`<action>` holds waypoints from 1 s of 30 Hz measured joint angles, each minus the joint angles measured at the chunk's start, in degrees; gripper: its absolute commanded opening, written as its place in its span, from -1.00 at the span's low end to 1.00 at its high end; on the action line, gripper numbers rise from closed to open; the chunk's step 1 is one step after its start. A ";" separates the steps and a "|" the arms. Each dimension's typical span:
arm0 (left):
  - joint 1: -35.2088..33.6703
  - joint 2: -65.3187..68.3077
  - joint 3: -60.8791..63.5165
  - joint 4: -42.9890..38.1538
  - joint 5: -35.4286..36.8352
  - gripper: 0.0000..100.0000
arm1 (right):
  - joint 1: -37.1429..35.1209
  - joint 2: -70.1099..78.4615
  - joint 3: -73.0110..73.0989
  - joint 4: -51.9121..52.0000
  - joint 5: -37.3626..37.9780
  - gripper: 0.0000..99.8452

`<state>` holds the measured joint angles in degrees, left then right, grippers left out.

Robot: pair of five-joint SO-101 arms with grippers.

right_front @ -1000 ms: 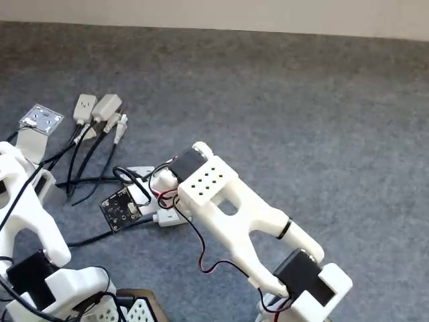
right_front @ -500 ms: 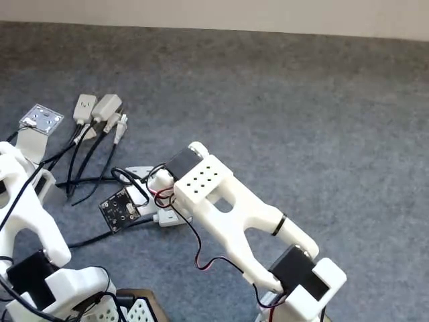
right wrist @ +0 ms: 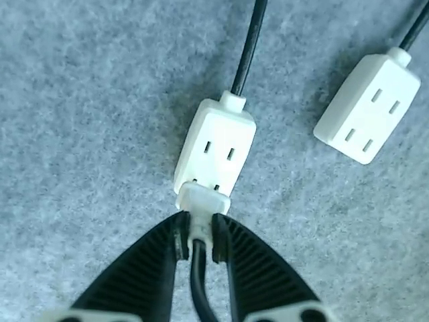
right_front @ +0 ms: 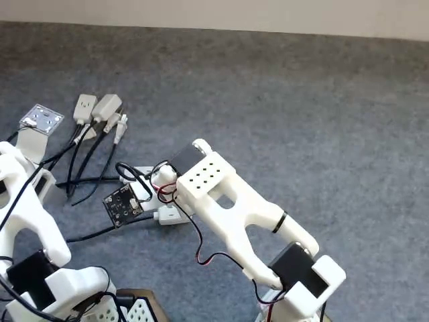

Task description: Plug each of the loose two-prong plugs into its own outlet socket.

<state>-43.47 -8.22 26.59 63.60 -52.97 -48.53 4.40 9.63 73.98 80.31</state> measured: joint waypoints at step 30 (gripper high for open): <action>0.00 0.00 0.00 0.00 0.00 -0.40 | 0.62 11.16 -11.96 1.85 -19.43 -0.31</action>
<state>-43.47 -8.22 26.59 63.60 -52.97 -47.91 15.56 -2.33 75.82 60.88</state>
